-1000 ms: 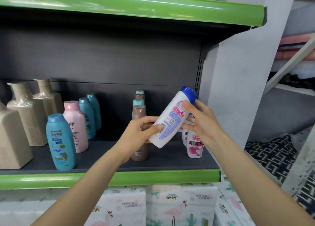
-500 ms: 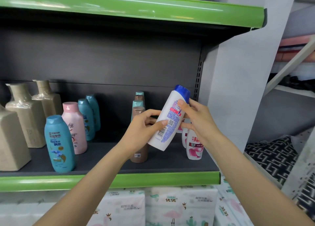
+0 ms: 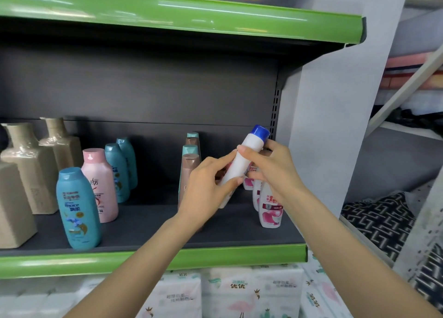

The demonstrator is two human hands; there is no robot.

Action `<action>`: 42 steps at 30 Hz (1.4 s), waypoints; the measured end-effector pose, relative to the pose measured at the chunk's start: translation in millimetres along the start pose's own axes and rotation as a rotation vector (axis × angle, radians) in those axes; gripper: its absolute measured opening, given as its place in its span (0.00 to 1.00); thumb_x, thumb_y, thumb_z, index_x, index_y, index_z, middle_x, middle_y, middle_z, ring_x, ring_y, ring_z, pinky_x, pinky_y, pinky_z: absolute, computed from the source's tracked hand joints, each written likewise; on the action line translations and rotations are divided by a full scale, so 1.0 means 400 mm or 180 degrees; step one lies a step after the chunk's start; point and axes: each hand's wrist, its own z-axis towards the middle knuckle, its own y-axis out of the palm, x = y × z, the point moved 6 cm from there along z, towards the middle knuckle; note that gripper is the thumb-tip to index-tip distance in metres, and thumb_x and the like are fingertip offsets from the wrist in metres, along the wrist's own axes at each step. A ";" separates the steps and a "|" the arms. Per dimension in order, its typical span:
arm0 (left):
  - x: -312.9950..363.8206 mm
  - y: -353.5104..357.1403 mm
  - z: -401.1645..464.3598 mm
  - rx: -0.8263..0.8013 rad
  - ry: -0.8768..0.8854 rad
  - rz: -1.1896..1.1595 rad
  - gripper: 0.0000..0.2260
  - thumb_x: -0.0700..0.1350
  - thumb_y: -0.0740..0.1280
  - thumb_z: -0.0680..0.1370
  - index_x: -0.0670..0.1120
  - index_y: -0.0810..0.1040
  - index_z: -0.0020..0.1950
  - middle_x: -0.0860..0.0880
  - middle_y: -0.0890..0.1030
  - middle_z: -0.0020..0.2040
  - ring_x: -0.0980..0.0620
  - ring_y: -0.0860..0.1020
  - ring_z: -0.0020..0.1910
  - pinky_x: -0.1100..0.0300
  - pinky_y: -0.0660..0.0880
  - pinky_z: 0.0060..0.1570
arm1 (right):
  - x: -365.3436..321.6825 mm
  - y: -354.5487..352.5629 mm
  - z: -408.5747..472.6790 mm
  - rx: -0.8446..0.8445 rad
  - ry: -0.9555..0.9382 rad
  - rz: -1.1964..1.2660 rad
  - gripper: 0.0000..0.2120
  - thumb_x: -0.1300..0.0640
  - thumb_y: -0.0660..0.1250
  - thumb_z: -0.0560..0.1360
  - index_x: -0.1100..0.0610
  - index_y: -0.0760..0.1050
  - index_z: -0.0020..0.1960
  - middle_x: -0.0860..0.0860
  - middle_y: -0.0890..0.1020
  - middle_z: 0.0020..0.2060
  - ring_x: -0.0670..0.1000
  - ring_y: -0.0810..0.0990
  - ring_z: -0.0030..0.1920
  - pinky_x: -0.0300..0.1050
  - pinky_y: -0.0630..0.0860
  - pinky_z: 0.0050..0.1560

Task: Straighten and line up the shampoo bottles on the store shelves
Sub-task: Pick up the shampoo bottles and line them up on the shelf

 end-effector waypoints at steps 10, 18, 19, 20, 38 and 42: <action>-0.013 0.021 0.025 -0.0714 -0.0385 -0.0765 0.33 0.48 0.73 0.70 0.62 0.63 0.71 0.58 0.78 0.52 0.60 0.78 0.49 0.66 0.76 0.50 | 0.019 -0.011 0.005 -0.0057 -0.0124 -0.0068 0.15 0.62 0.67 0.75 0.56 0.75 0.61 0.55 0.81 0.54 0.55 0.82 0.52 0.58 0.81 0.51; 0.006 0.035 0.063 -0.0552 -0.0262 -0.0558 0.37 0.45 0.73 0.71 0.59 0.55 0.73 0.61 0.73 0.54 0.61 0.74 0.52 0.69 0.75 0.47 | -0.029 -0.031 0.032 -0.0256 -0.0479 -0.0300 0.09 0.57 0.66 0.76 0.53 0.77 0.56 0.52 0.83 0.51 0.51 0.84 0.50 0.47 0.82 0.48; 0.005 0.035 0.072 -0.0523 -0.0275 -0.0610 0.36 0.44 0.72 0.72 0.59 0.56 0.73 0.61 0.74 0.53 0.63 0.75 0.51 0.70 0.76 0.46 | -0.033 -0.033 0.040 -0.0310 -0.0475 -0.0316 0.09 0.57 0.66 0.76 0.54 0.76 0.57 0.52 0.83 0.51 0.51 0.83 0.50 0.46 0.82 0.47; 0.004 0.035 0.081 -0.0476 -0.0298 -0.0653 0.34 0.44 0.72 0.72 0.58 0.57 0.73 0.62 0.74 0.52 0.63 0.76 0.50 0.71 0.76 0.44 | -0.036 -0.036 0.049 -0.0354 -0.0471 -0.0355 0.10 0.57 0.66 0.76 0.55 0.76 0.57 0.53 0.83 0.51 0.51 0.83 0.51 0.47 0.82 0.48; -0.047 0.120 0.292 0.0277 -0.0558 -0.0022 0.24 0.41 0.73 0.71 0.48 0.72 0.65 0.50 0.79 0.53 0.51 0.77 0.51 0.59 0.74 0.51 | -0.017 -0.097 0.281 -0.0639 -0.0615 -0.1059 0.13 0.63 0.69 0.74 0.59 0.76 0.58 0.55 0.82 0.47 0.53 0.81 0.49 0.47 0.79 0.52; -0.088 0.168 0.325 0.0208 -0.0835 0.0152 0.24 0.40 0.73 0.71 0.48 0.72 0.66 0.49 0.80 0.55 0.51 0.77 0.49 0.63 0.72 0.49 | 0.000 -0.117 0.346 -0.0721 -0.0561 -0.1177 0.16 0.63 0.68 0.75 0.56 0.75 0.62 0.57 0.81 0.52 0.53 0.80 0.52 0.41 0.79 0.49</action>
